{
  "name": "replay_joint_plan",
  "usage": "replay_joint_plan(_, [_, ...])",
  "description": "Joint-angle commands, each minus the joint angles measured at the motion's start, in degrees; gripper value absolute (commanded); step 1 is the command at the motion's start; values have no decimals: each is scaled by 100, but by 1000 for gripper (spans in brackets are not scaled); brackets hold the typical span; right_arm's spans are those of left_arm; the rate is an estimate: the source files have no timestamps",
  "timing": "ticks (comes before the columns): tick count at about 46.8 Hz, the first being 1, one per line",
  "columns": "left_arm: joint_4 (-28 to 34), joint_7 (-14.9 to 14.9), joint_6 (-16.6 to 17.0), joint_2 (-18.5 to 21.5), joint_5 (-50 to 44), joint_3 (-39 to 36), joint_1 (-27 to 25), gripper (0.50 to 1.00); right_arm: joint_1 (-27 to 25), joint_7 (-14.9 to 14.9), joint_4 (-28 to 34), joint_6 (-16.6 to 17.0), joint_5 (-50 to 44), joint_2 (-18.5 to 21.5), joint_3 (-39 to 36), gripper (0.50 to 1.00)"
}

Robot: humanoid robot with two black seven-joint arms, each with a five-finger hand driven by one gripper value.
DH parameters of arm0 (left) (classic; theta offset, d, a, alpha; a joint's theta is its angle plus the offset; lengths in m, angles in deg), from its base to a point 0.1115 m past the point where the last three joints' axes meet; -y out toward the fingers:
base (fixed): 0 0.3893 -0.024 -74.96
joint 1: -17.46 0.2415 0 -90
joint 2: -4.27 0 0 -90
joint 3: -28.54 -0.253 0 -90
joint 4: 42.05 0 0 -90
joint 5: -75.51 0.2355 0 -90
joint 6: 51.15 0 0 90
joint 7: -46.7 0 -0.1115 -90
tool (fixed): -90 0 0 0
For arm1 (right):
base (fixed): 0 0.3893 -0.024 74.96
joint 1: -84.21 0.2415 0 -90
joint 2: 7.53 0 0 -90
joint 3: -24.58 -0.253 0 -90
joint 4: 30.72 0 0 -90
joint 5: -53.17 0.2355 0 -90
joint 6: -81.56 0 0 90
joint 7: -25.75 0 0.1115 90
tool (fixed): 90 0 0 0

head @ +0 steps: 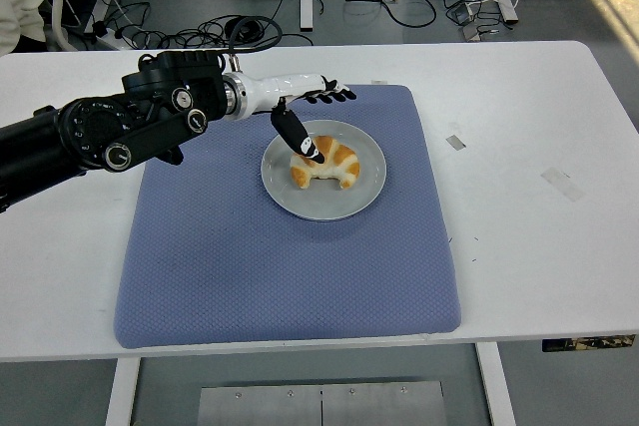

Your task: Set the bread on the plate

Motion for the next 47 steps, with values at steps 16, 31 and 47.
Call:
replay_joint_plan(16, [-220,-26,459,283,-1920,452,180,978,0,0,0,0,0,0,2,1000])
replay_joint_plan(31, [-659,-18,705,450,-2043,900,453,980,0,0,0,0,0,0,2,1000])
replay_joint_plan(47, [-659,-97,573,1145,-2764,1295,707,980,0,0,0,0,0,0,-7,1000])
